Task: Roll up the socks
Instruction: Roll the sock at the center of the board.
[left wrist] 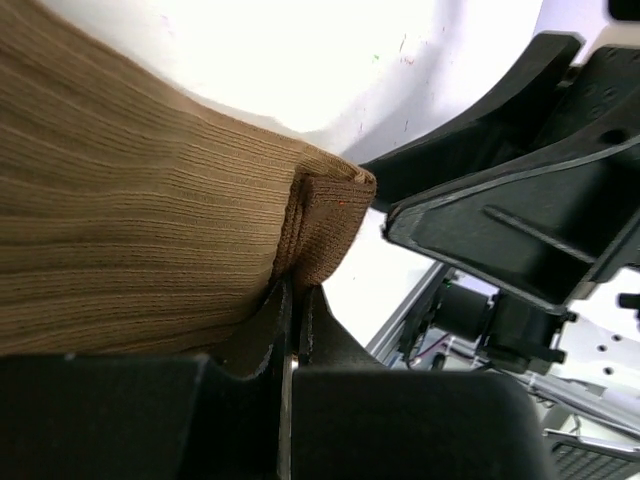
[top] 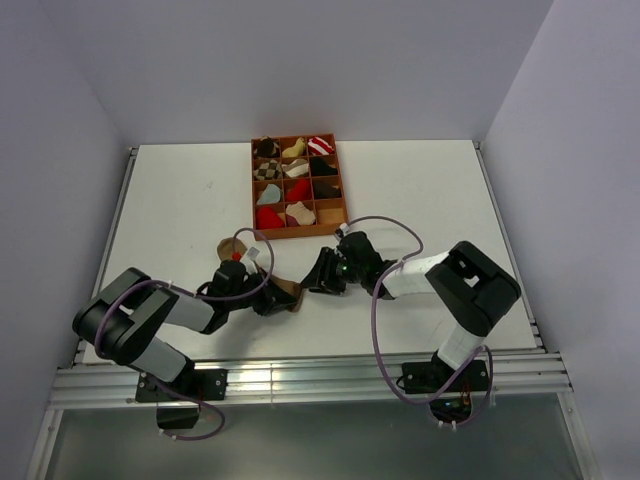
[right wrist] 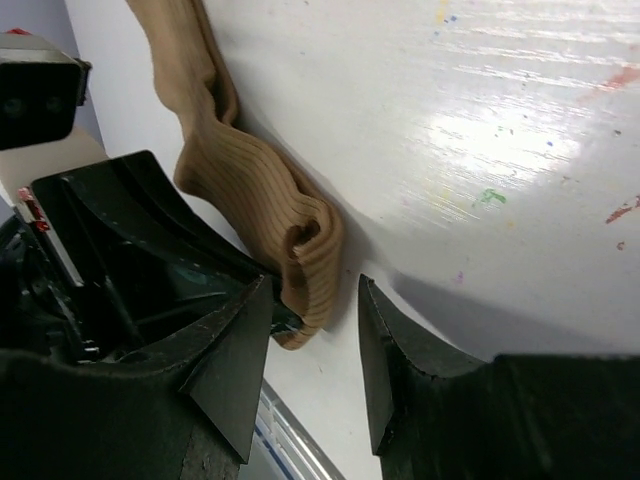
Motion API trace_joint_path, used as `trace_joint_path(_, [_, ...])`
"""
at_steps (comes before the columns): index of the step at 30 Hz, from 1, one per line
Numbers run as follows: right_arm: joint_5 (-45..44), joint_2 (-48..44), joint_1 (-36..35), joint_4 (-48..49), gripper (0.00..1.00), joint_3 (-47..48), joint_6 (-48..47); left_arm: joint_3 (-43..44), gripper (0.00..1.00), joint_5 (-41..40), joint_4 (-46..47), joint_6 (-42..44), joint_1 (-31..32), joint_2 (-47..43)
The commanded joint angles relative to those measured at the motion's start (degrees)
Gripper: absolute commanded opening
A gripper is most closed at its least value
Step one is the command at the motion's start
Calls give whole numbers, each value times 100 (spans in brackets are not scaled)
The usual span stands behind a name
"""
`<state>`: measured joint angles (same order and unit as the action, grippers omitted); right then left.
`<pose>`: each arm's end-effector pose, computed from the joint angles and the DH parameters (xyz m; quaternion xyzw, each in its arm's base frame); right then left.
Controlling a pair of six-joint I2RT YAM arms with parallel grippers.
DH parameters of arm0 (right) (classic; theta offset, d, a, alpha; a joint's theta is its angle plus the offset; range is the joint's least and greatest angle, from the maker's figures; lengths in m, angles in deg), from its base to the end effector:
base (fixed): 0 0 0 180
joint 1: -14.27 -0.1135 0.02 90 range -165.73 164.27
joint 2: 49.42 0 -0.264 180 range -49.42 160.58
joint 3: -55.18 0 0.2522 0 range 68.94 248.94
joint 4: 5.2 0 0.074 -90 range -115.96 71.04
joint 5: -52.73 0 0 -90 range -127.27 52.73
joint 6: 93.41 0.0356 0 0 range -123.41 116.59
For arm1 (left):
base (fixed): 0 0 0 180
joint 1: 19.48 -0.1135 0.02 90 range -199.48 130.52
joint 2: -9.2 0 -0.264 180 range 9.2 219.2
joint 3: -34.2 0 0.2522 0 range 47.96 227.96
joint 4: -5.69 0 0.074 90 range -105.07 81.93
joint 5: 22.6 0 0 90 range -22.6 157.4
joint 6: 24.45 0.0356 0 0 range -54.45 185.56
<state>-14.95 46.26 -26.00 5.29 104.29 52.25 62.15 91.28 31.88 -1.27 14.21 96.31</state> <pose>0.2247 0.2081 0.1301 0.0301 0.8783 0.4459 0.1697 0.1795 -0.1370 0.1026 -0.1504 0.8522 -0.4754 0.1588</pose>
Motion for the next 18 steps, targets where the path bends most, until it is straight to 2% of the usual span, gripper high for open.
trace_joint_path(1, [52,74,-51,-61,47,50,-20,-154,0,108,224,-163,-152,183])
trace_joint_path(5, [166,231,-77,45,47,120,-11,-224,0,283,602,-331,-267,376])
trace_joint_path(9, [132,320,-147,115,47,182,94,-172,1,310,559,-296,-302,491])
trace_joint_path(15, [-325,197,-262,-569,47,534,-28,-31,0,196,199,-94,-311,351])
trace_joint_path(18, [-693,197,-332,-1385,45,832,-160,22,0,144,58,-6,-302,263])
